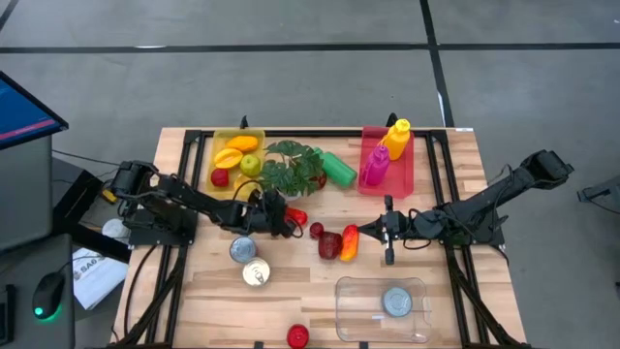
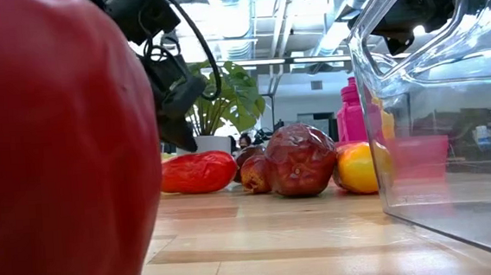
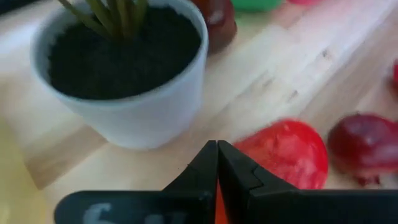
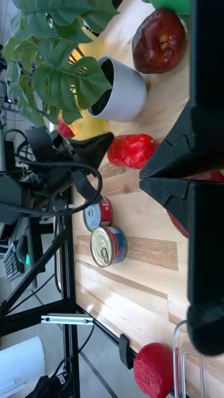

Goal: Pick & Place Food Item
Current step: Put the orange mango into the yellow bin

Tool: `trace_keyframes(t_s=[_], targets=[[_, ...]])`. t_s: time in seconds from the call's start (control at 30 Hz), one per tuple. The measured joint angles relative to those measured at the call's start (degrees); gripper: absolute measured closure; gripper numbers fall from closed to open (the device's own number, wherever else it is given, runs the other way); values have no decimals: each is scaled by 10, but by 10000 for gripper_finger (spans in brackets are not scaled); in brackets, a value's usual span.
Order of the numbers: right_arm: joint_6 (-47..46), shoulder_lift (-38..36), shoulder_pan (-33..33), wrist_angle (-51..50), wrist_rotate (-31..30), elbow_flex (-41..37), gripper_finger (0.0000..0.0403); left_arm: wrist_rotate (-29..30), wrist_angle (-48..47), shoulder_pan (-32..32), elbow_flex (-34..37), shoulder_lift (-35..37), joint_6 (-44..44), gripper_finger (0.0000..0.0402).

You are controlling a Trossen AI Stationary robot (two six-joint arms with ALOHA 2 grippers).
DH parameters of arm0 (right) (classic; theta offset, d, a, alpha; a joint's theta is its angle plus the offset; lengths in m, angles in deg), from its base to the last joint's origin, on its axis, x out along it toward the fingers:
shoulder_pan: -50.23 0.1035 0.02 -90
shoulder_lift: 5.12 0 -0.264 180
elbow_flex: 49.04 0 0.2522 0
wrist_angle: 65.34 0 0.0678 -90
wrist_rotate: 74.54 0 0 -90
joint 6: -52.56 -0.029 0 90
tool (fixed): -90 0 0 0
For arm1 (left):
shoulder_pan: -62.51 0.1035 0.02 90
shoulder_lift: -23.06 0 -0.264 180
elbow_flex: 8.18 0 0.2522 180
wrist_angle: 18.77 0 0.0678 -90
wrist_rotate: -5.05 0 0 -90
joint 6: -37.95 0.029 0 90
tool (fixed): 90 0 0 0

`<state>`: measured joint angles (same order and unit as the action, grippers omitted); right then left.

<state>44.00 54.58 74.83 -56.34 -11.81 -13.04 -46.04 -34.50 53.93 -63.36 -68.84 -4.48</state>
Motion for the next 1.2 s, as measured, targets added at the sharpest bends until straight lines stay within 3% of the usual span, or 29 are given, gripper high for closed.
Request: trace_keyframes(t_s=[0.7, 1.2], targets=[[0, 0, 0, 0, 0, 0, 403, -18, 35, -78, 15, 0, -45, 402], [0, 0, 0, 0, 0, 0, 403, 31, 46, -82, 15, 0, 1, 402]])
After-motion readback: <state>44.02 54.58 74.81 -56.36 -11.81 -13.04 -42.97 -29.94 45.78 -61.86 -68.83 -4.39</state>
